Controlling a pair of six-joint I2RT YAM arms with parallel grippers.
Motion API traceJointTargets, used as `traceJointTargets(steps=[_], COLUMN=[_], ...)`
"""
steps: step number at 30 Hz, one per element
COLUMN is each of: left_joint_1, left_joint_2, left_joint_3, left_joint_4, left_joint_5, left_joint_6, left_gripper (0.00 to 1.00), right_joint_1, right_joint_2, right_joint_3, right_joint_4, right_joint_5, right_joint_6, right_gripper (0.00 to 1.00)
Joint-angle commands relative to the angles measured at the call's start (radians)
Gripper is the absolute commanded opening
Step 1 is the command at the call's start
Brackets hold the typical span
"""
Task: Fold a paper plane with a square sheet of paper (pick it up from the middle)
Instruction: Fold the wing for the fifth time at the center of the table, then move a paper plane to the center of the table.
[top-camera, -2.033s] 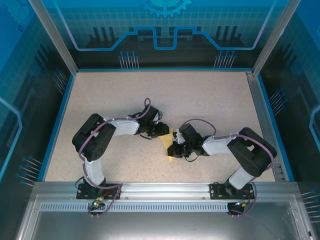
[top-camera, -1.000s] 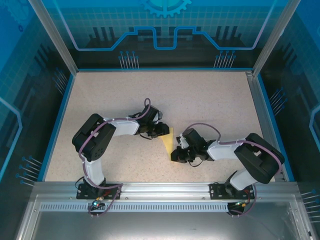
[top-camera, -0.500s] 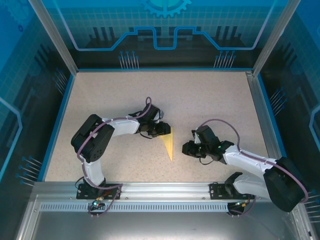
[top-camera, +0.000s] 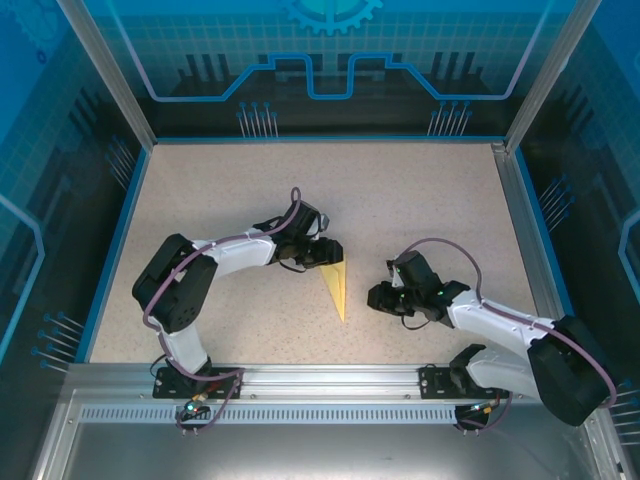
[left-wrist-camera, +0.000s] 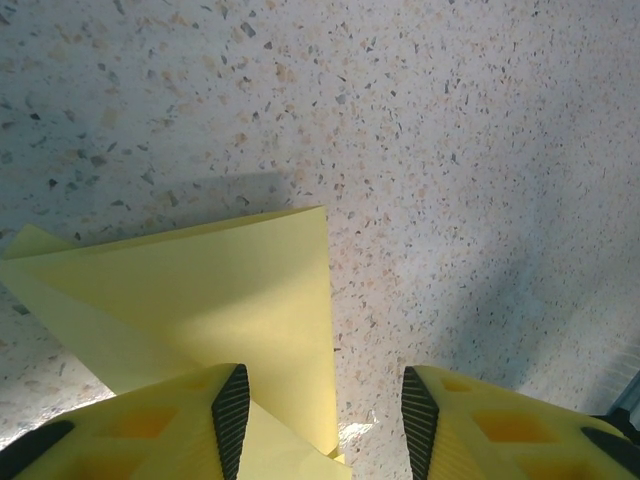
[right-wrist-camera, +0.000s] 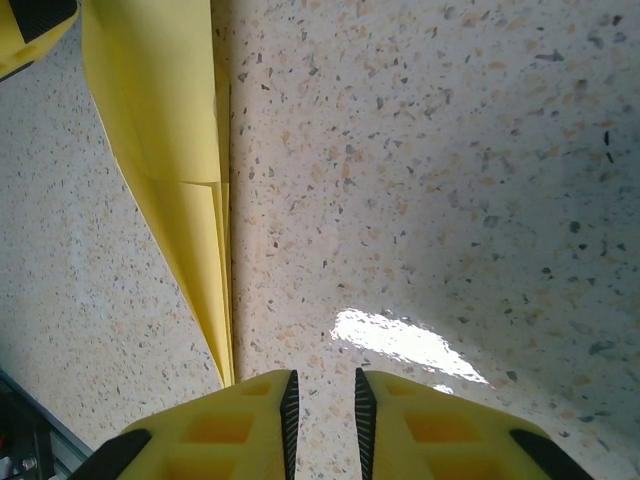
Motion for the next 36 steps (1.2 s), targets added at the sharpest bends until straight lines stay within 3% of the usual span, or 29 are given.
traceJointTargets(steps=[1, 11, 23, 36], left_joint_1=[-0.011, -0.013, -0.012, -0.014], left_joint_2=[-0.021, -0.034, -0.097, -0.062], left_joint_3=[0.022, -0.004, -0.044, -0.046], left_joint_4=[-0.029, -0.017, -0.060, -0.038], left_joint_5=[-0.009, -0.035, -0.029, -0.009], left_joint_6=[0.018, -0.004, 0.011, -0.016], left_gripper=[0.48, 0.49, 0.49, 0.50], right_joint_1=[-0.013, -0.014, -0.007, -0.028], right_joint_2=[0.019, 0.100, 0.222, 0.240], right_joint_3=[-0.001, 0.059, 0.285, 0.285], right_joint_4=[0.012, -0.016, -0.214, -0.219], right_joint_5=[-0.023, -0.030, 0.022, -0.031], right_joint_6=[-0.011, 0.006, 0.047, 0.017], right_gripper=[0.24, 0.25, 0.21, 0.22])
